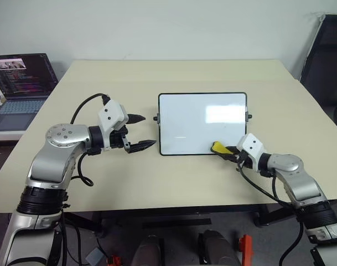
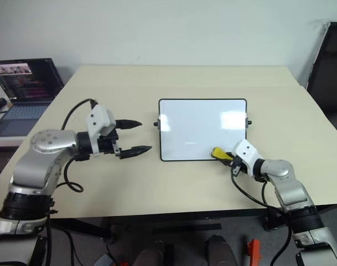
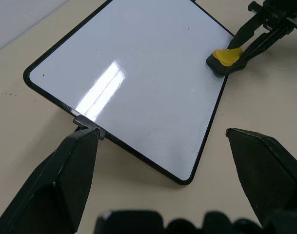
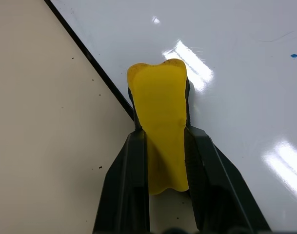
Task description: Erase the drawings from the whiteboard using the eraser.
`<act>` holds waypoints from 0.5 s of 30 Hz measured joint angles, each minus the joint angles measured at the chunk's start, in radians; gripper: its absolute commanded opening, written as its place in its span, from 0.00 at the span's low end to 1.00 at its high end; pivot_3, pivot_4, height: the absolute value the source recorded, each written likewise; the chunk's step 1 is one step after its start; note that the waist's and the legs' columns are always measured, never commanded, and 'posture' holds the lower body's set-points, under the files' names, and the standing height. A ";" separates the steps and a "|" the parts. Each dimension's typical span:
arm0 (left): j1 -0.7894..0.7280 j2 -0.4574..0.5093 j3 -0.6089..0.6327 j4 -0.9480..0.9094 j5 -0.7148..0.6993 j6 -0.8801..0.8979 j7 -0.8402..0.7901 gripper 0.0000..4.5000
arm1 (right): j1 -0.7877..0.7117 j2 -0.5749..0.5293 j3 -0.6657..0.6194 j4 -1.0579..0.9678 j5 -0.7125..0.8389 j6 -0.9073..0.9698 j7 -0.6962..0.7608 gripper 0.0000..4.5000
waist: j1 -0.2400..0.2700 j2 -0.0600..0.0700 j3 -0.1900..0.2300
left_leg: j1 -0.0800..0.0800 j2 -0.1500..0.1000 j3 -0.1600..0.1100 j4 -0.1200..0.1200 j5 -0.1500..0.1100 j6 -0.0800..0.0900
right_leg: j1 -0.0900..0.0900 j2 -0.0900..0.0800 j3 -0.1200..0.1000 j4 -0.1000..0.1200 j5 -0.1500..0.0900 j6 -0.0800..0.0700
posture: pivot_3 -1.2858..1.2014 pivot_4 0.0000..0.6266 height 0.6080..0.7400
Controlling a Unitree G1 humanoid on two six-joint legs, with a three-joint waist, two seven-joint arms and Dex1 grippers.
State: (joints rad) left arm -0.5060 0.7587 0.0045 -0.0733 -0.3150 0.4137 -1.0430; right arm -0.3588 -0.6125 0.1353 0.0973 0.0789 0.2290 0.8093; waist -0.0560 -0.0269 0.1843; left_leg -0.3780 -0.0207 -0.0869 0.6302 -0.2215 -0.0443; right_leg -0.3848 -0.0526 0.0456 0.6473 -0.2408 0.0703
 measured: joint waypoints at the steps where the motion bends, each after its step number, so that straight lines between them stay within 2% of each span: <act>1: 0.000 0.000 0.000 0.000 0.000 0.000 -0.001 1.00 | 0.000 0.000 -0.001 -0.003 0.001 0.002 -0.002 0.15 | 0.000 0.000 0.000 | -0.001 0.000 0.000 0.000 0.000 0.000 | -0.001 0.000 0.000 0.000 0.000 0.000 | 0.52 0.24 1.00; 5: -0.007 0.000 0.000 0.001 0.000 0.000 -0.003 1.00 | -0.043 0.000 -0.027 0.015 -0.007 0.000 -0.051 0.15 | 0.000 0.000 0.000 | -0.002 0.000 0.001 0.000 0.000 0.000 | -0.002 0.000 0.001 0.000 0.000 0.000 | 0.52 0.24 1.00; 10: -0.013 -0.015 -0.003 0.005 0.001 -0.002 -0.001 1.00 | -0.187 -0.007 -0.085 0.166 -0.087 -0.078 -0.222 0.15 | 0.001 0.000 0.000 | -0.002 0.000 0.000 0.000 0.000 0.000 | -0.002 0.000 0.000 -0.001 0.000 0.000 | 0.52 0.24 1.00; 15: -0.013 -0.016 -0.007 0.005 0.001 -0.002 0.000 1.00 | -0.203 -0.005 -0.083 0.214 -0.109 -0.112 -0.264 0.15 | 0.002 -0.001 0.000 | -0.002 -0.001 0.001 0.001 0.000 0.000 | -0.001 -0.001 0.001 -0.002 0.000 0.000 | 0.52 0.24 1.00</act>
State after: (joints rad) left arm -0.5189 0.7423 -0.0027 -0.0682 -0.3138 0.4119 -1.0431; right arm -0.5615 -0.6180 0.0524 0.3114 -0.0300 0.1170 0.5449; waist -0.0542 -0.0276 0.1839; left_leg -0.3801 -0.0217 -0.0859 0.6309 -0.2213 -0.0441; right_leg -0.3856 -0.0534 0.0469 0.6456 -0.2406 0.0703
